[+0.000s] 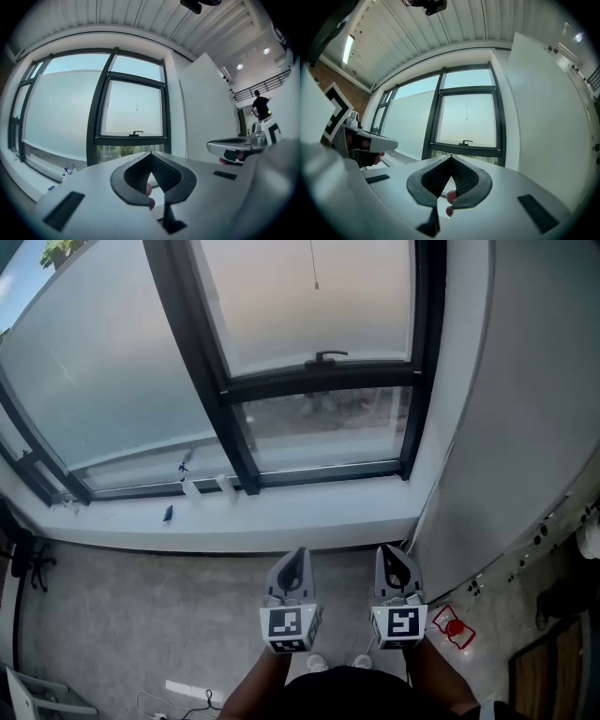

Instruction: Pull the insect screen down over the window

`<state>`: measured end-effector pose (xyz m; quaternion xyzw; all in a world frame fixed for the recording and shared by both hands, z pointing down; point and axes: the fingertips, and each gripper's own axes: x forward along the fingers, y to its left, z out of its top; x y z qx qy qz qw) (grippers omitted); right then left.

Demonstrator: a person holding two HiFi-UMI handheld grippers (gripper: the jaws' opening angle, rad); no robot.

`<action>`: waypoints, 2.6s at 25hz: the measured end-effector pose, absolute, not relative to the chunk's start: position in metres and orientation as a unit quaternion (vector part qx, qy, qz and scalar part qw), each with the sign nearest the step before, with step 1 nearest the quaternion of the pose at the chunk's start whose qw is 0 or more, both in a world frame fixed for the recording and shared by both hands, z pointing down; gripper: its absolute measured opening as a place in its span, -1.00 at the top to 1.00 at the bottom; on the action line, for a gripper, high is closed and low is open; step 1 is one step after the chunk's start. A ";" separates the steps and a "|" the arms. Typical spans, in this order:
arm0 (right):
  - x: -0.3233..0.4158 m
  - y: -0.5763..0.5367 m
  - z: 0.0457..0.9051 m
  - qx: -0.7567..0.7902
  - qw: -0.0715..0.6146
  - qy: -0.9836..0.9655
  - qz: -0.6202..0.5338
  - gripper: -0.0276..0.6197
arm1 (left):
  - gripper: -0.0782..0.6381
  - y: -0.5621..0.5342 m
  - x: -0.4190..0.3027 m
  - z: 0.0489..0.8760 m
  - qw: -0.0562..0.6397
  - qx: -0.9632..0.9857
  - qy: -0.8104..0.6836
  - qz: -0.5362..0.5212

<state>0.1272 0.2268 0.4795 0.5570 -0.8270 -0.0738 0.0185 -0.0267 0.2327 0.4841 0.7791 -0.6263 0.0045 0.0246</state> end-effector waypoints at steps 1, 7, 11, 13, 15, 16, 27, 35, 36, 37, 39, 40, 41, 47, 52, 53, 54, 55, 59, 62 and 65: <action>0.127 0.227 0.480 0.558 0.018 -0.827 -0.073 0.91 | 0.78 0.234 -0.028 0.486 0.024 0.779 -0.627 0.007; 0.120 0.228 0.483 0.557 0.015 -0.828 -0.067 0.91 | 0.78 0.236 -0.030 0.485 0.019 0.782 -0.623 0.005; 0.114 0.228 0.483 0.556 0.020 -0.828 -0.068 0.91 | 0.78 0.238 -0.033 0.486 0.020 0.784 -0.621 0.004; 0.112 0.228 0.483 0.559 0.023 -0.826 -0.067 0.91 | 0.78 0.238 -0.035 0.487 0.022 0.786 -0.618 0.006; 0.111 0.227 0.483 0.562 0.026 -0.824 -0.065 0.91 | 0.78 0.237 -0.035 0.487 0.022 0.790 -0.613 0.008; 0.110 0.226 0.483 0.563 0.026 -0.824 -0.065 0.91 | 0.78 0.237 -0.035 0.487 0.022 0.792 -0.610 0.009; 0.082 0.225 0.488 0.573 0.031 -0.817 -0.066 0.91 | 0.78 0.230 -0.065 0.490 0.023 0.799 -0.601 0.012; 0.069 0.225 0.489 0.588 0.033 -0.805 -0.067 0.91 | 0.78 0.224 -0.085 0.501 0.015 0.807 -0.590 0.022; 0.068 0.224 0.489 0.588 0.035 -0.805 -0.067 0.91 | 0.78 0.222 -0.085 0.502 0.015 0.808 -0.589 0.024; 0.067 0.223 0.489 0.588 0.036 -0.805 -0.068 0.91 | 0.78 0.219 -0.085 0.503 0.016 0.809 -0.588 0.024; 0.066 0.218 0.490 0.589 0.039 -0.804 -0.069 0.91 | 0.78 0.215 -0.085 0.505 0.012 0.812 -0.583 0.028; 0.066 0.215 0.490 0.590 0.040 -0.804 -0.068 0.91 | 0.78 0.212 -0.084 0.506 0.010 0.813 -0.581 0.031; 0.066 0.212 0.491 0.590 0.042 -0.803 -0.066 0.91 | 0.78 0.210 -0.084 0.507 0.011 0.814 -0.580 0.033; 0.063 0.182 0.495 0.586 0.042 -0.807 -0.061 0.91 | 0.78 0.182 -0.086 0.512 0.014 0.813 -0.581 0.042; 0.066 0.150 0.495 0.581 0.043 -0.811 -0.061 0.91 | 0.78 0.151 -0.083 0.508 0.011 0.809 -0.587 0.044; 0.067 0.143 0.495 0.580 0.044 -0.811 -0.061 0.91 | 0.78 0.144 -0.083 0.507 0.013 0.806 -0.590 0.042; 0.068 0.136 0.495 0.578 0.044 -0.812 -0.061 0.91 | 0.78 0.137 -0.083 0.507 0.014 0.804 -0.593 0.040; 0.069 0.130 0.496 0.577 0.045 -0.813 -0.062 0.91 | 0.78 0.130 -0.082 0.507 0.014 0.803 -0.594 0.040; 0.078 0.102 0.497 0.576 0.044 -0.814 -0.061 0.91 | 0.78 0.105 -0.077 0.503 0.015 0.798 -0.601 0.037; 0.084 0.083 0.496 0.576 0.044 -0.815 -0.056 0.91 | 0.78 0.087 -0.075 0.496 0.026 0.789 -0.613 0.032; 0.089 0.065 0.495 0.574 0.039 -0.816 -0.052 0.91 | 0.78 0.071 -0.067 0.493 0.044 0.792 -0.609 0.022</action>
